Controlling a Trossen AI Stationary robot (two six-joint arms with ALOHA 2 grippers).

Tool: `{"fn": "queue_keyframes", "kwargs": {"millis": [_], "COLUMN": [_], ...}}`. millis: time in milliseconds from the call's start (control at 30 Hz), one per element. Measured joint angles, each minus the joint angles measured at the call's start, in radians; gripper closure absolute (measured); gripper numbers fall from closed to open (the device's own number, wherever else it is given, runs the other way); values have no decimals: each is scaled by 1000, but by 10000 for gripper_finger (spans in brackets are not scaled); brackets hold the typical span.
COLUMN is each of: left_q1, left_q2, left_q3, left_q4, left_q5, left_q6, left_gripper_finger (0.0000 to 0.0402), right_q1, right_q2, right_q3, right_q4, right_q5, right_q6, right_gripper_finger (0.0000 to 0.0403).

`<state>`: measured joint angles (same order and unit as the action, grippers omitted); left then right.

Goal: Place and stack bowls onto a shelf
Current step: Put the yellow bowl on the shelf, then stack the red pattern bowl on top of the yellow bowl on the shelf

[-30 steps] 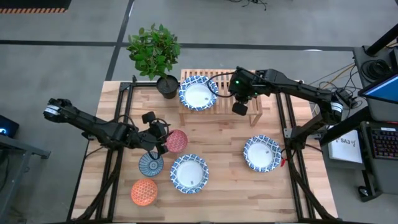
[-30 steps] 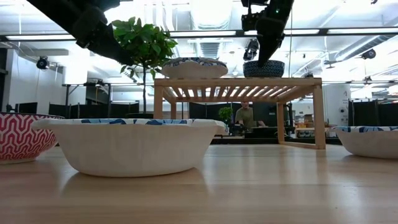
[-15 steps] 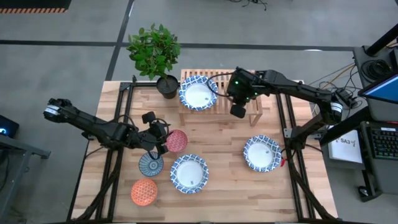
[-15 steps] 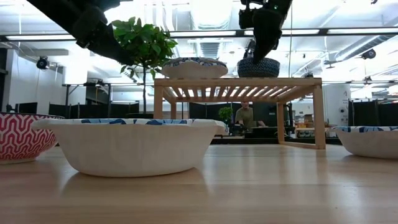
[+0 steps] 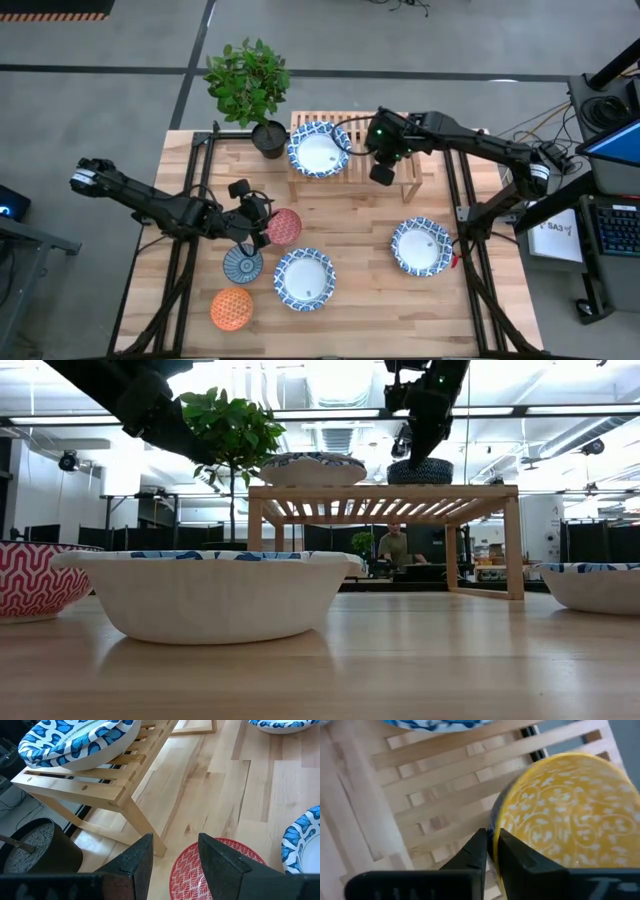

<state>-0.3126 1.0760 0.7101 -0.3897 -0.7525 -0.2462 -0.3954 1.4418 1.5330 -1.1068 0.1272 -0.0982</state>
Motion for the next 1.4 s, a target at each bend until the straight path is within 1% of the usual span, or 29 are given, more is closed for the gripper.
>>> {"fn": "queue_keyframes", "kwargs": {"millis": [200, 367, 533, 667, 767, 900, 1000, 1133, 1233, 1400], "left_q1": [0, 0, 0, 0, 0, 0, 0, 0, 0, 0], "left_q2": [0, 0, 0, 0, 0, 0, 0, 0, 0, 0], "left_q3": [0, 0, 0, 0, 0, 0, 0, 0, 0, 0], "left_q4": [0, 0, 0, 0, 0, 0, 0, 0, 0, -1], "left_q5": [0, 0, 0, 2, 2, 3, 3, 19, 63, 119], "left_q6": [0, 0, -7, -28, -55, -92, -144, -252, -344, -465], "left_gripper_finger": [263, 263, 263, 263, 263, 263, 263, 263, 263, 263], "right_q1": [-1, 0, 0, 12, 43, 124, 208, 333, 422, 551], "right_q2": [6, 5, -3, -34, -81, -170, -250, -360, -431, -509], "right_q3": [0, 8, 50, 60, 56, 23, -35, -155, -260, -435], "right_q4": [2, 0, -18, -18, -17, 0, 62, 178, 289, 495], "right_q5": [0, -2, -3, -4, -4, -4, -4, 3, 4, 5], "right_q6": [5, 1, 7, 19, 20, 38, 69, 107, 125, 107], "right_gripper_finger": [303, 268, 254, 255, 263, 274, 282, 289, 294, 299]}}
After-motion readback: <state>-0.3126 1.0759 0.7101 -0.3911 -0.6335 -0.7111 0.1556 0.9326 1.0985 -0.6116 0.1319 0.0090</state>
